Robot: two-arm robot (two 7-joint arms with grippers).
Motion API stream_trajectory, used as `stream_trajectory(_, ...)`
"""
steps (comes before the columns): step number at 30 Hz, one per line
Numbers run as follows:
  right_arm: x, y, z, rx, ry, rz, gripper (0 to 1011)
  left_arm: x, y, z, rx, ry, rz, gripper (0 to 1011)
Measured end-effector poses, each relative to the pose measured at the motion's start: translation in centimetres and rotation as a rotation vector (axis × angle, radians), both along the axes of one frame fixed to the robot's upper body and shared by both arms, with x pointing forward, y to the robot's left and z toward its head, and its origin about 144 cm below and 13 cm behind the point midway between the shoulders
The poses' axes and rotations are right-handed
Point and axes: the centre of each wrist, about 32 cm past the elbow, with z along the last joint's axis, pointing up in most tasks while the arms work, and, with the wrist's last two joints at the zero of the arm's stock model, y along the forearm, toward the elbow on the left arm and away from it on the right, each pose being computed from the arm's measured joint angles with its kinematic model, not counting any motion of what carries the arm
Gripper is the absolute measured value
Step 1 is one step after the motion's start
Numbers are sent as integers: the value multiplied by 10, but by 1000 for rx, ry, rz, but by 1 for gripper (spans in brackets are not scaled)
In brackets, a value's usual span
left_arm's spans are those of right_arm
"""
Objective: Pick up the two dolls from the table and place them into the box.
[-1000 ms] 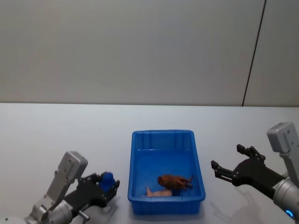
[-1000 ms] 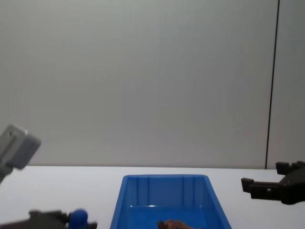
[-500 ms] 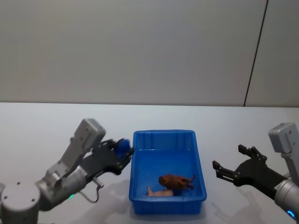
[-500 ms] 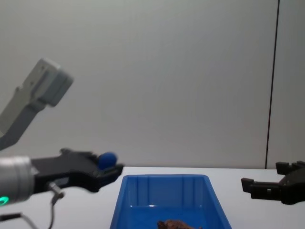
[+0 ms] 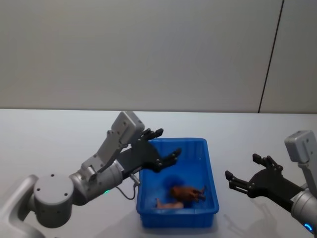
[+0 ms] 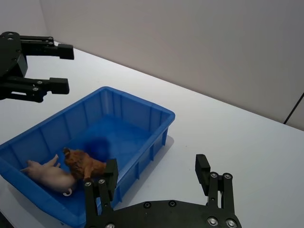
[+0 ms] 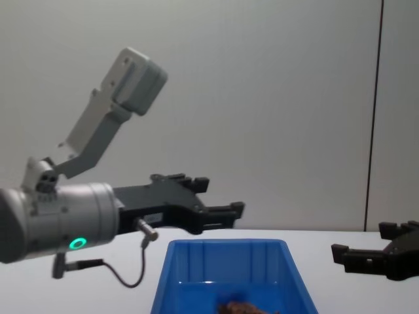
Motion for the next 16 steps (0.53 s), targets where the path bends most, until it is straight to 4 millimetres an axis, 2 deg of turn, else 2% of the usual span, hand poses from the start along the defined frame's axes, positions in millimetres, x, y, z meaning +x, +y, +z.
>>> stream_trajectory(3, 0, 0, 0, 0, 0, 0, 1001, 3, -7, 1, -10, -11, -20, 858)
stream_trajectory(6, 0, 0, 0, 0, 0, 0, 1001, 3, -9, 1, -15, -20, -27, 907)
stream_trajectory(7, 0, 0, 0, 0, 0, 0, 1001, 3, -10, 2, -16, -23, -30, 961)
stream_trajectory(10, 0, 0, 0, 0, 0, 0, 1001, 1, -12, 3, -26, -48, -30, 1001)
stream_trajectory(16, 0, 0, 0, 0, 0, 0, 1001, -4, -12, 5, -36, -87, -21, 1001)
